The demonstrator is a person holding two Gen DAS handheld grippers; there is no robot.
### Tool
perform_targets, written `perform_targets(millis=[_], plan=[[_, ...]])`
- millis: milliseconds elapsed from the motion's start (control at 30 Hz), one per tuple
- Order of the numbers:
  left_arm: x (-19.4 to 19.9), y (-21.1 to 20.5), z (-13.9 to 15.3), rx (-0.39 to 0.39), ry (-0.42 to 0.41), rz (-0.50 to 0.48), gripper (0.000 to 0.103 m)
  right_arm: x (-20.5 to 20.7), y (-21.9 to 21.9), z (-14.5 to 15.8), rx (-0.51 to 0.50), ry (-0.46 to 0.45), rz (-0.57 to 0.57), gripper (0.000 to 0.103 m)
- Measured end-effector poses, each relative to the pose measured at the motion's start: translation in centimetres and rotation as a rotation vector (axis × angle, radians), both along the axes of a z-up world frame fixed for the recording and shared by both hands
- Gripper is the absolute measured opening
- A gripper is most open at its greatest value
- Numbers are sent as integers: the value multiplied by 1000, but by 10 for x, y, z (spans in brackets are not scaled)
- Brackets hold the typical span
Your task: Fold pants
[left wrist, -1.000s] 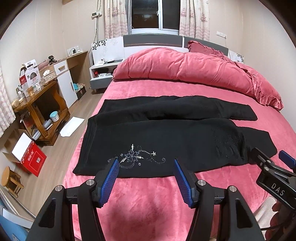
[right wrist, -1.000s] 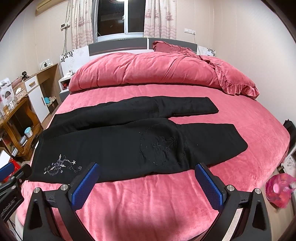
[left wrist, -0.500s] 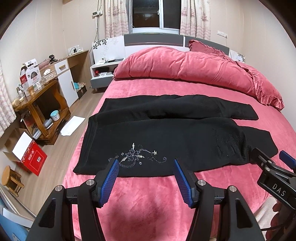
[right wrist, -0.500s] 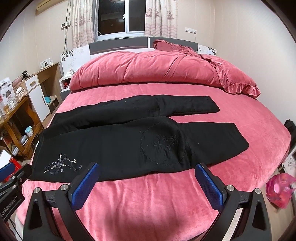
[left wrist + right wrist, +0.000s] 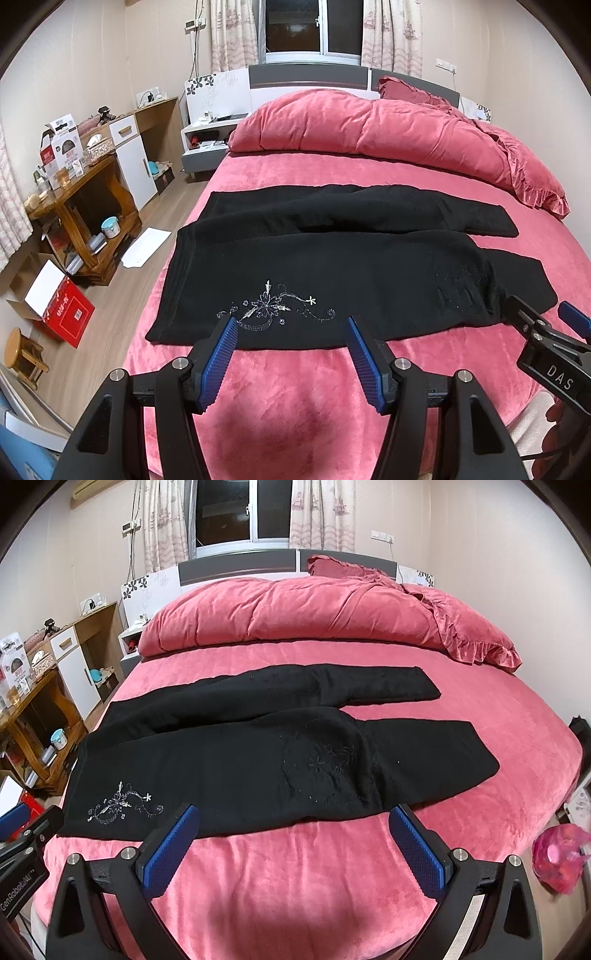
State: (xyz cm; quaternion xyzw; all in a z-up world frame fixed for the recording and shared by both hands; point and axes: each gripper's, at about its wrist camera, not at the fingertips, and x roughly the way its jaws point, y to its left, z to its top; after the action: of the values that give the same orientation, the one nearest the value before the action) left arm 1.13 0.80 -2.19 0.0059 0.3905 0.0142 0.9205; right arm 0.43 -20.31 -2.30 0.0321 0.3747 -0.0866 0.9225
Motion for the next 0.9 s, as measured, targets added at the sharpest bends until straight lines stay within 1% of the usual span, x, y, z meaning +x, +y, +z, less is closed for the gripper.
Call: perform_targets(millis=[267, 467, 533, 600, 633, 700, 767, 800, 900], plan=[[5, 4, -12, -5, 34, 13, 62, 4, -5, -11, 5, 36, -10, 103], [12, 16, -24, -41, 65, 50, 62, 8, -15, -19, 9, 58, -28, 103], [17, 26, -31, -73, 89, 56, 62, 10, -21, -22, 22, 57, -26, 103], [23, 36, -40, -140, 127, 33, 62, 14, -31, -27, 41, 58, -31, 103], [26, 44, -47, -200, 146, 19, 62, 15, -37, -30, 56, 59, -37, 103], [29, 62, -61, -311, 180, 23, 62, 19, -56, -40, 131, 68, -46, 103], [32, 77, -74, -376, 210, 62, 62, 22, -81, -54, 242, 91, -64, 103], [33, 86, -81, -388, 224, 95, 62, 22, -92, -60, 282, 93, -79, 103], [36, 102, -96, -368, 241, 151, 60, 21, -129, -79, 377, 103, -149, 101]])
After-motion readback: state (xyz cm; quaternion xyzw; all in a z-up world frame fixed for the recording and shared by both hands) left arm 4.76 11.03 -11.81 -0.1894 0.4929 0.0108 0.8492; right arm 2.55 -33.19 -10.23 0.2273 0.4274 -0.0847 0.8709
